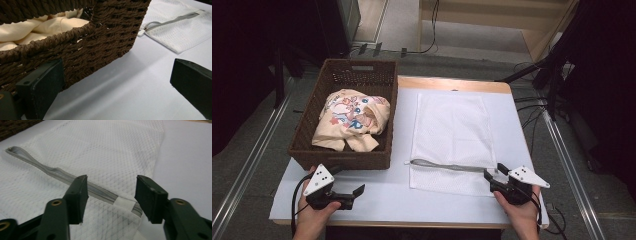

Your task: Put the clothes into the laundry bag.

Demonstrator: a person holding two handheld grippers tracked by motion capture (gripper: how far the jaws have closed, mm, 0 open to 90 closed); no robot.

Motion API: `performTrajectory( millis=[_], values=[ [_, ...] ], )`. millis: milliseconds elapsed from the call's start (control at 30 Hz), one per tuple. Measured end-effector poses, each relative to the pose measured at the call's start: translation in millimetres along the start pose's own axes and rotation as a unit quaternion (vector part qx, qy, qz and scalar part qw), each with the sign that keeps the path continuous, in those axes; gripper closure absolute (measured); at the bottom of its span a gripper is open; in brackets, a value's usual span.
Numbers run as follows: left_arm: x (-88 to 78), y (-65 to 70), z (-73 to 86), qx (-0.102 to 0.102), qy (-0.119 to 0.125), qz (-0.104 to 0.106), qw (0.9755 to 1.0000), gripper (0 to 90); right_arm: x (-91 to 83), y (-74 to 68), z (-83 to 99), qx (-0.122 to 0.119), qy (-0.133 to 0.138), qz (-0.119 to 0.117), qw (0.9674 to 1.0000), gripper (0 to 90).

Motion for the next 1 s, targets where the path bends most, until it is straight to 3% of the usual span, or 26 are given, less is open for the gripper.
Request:
performTrajectory(
  millis=[133,300,467,500,533,633,667,700,733,767,800,833,867,1000],
  values=[
    [1.7,0.9,0.4,-0.001,-0.006,-0.004,1.0,0.6,-0.9,-0.7,-0.7,0.005,0.004,-0.01,0.9999,53.9],
    [2.6,4.6,0.9,-0.001,-0.011,-0.033,0.9994,16.7,-1.8,-7.9,-3.0,-0.006,0.003,-0.025,0.9997,61.6],
    [2.0,4.6,1.4,-0.004,-0.009,-0.036,0.9993,53.5,1.9,-17.4,-3.4,0.014,0.001,-0.054,0.9985,73.2],
    [2.1,4.5,1.9,-0.006,-0.013,-0.037,0.9992,53.5,1.9,-17.4,-3.4,0.014,0.001,-0.054,0.9985,73.2],
    [2.2,4.6,2.4,-0.009,-0.016,-0.037,0.9991,64.2,5.6,-21.8,-2.4,0.012,-0.013,-0.058,0.9982,77.3],
    [3.0,9.3,2.3,-0.008,-0.019,-0.02,0.9996,82.0,10.0,-29.7,-2.4,0.006,-0.022,-0.063,0.9978,81.7],
    [3.8,12.2,2.2,-0.01,-0.023,-0.013,0.9996,82.0,10.0,-29.7,-2.4,0.006,-0.022,-0.063,0.9978,81.7],
    [8.0,19.6,2.2,-0.019,-0.03,0.005,0.9994,90.0,12.7,-33.9,-4.3,0.004,-0.023,-0.063,0.9978,83.6],
    [8.0,19.6,2.2,-0.019,-0.03,0.005,0.9994,90.0,12.7,-33.9,-4.3,0.004,-0.023,-0.063,0.9978,83.6],
    [15.2,32.2,2.4,-0.016,-0.039,0.03,0.9987,90.0,16.0,-38.1,-6.8,0.004,-0.022,-0.066,0.9975,84.6],
    [19.5,39.4,2.2,-0.003,-0.047,0.036,0.9982,90.0,17.6,-40.3,-8.1,0.006,-0.023,-0.07,0.9972,84.7],
    [19.5,39.4,2.2,-0.003,-0.047,0.036,0.9982,90.0,17.6,-40.3,-8.1,0.006,-0.023,-0.07,0.9972,84.7],
    [28.2,53.3,-0.6,0.007,-0.052,0.054,0.9972,90.0,22.3,-45.2,-10.6,0.008,-0.024,-0.075,0.9969,82.9],
    [51.4,79.1,-8.5,0.024,-0.062,0.084,0.9943,90.0,33.9,-54.3,-16.8,0.004,-0.03,-0.081,0.9962,79.7]
  ],
)
Point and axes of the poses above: each handheld gripper's, and its own axes: x roughly forward along the jaws, z roughly out of its underside, y roughly to its right, the point moved 5 cm from there along x, roughly forward along the jaws, and after that the axes turned 1 degree about y, right-handed, at the moved point
